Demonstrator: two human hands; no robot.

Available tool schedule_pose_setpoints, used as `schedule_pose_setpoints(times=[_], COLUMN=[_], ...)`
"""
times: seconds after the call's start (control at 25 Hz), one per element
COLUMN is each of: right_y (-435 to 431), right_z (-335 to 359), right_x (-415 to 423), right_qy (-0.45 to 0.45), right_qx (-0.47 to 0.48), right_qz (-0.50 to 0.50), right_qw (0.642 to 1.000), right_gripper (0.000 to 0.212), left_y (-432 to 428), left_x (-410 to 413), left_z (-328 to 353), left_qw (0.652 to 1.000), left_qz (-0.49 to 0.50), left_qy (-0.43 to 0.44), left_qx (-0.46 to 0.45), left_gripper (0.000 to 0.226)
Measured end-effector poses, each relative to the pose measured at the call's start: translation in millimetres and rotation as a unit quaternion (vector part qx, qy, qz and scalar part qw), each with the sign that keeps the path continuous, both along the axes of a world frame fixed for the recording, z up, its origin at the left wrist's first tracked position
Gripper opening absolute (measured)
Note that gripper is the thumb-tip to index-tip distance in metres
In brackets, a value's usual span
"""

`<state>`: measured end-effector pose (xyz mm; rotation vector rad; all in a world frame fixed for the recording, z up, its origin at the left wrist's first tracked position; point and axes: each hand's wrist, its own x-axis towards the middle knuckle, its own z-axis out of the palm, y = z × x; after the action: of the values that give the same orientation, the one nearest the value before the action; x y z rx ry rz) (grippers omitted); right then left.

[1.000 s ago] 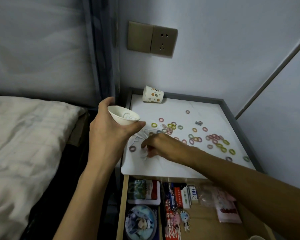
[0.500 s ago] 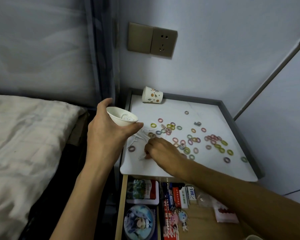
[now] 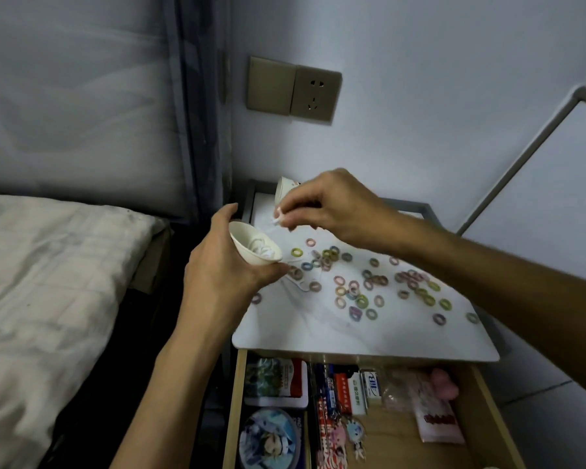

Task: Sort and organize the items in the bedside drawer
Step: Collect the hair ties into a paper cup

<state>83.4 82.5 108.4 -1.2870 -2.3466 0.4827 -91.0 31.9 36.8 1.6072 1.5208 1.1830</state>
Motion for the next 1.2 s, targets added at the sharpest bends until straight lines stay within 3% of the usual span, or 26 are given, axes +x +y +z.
schedule_pose_setpoints(times=[0.12, 0.24, 0.36, 0.52, 0.6, 0.68, 0.8, 0.96, 1.08, 1.2], right_y=[0, 6, 26, 53, 53, 51, 50, 52, 49, 45], right_z=[14, 14, 1, -79, -117, -141, -159, -162, -152, -142], right_x=[-25, -26, 2, 54, 66, 69, 68, 73, 86, 107], right_qy=[-0.107, -0.065, 0.019, -0.177, -0.198, -0.172, -0.102, -0.01, 0.029, 0.002], right_qx=[-0.021, -0.019, 0.011, -0.096, -0.145, -0.132, -0.085, -0.106, -0.104, -0.125], right_qz=[0.097, 0.11, 0.009, -0.134, -0.178, -0.204, -0.219, -0.241, -0.276, -0.298], right_qw=[0.989, 0.992, 1.0, 0.97, 0.953, 0.955, 0.966, 0.965, 0.955, 0.946], right_gripper=[0.021, 0.024, 0.013, 0.029, 0.045, 0.048, 0.023, 0.004, 0.006, 0.015], left_y=[0, 0, 1, 3, 4, 4, 5, 8, 8, 9], left_x=[5, 4, -1, -4, -3, -1, 3, 6, 9, 11], left_z=[0, 2, 3, 1, 1, 3, 5, 1, 0, 0], left_qw=[0.999, 0.999, 0.999, 0.998, 0.997, 0.997, 0.996, 0.997, 0.997, 0.997], left_qz=[-0.032, -0.024, 0.01, 0.023, 0.025, 0.019, 0.017, 0.019, 0.016, 0.019], left_qy=[0.003, -0.022, -0.046, -0.06, -0.067, -0.079, -0.084, -0.071, -0.074, -0.069], left_qx=[0.004, 0.012, 0.009, 0.013, 0.014, 0.011, 0.008, 0.01, 0.009, 0.011], left_gripper=[0.105, 0.1, 0.099, 0.099, 0.099, 0.098, 0.097, 0.097, 0.096, 0.096])
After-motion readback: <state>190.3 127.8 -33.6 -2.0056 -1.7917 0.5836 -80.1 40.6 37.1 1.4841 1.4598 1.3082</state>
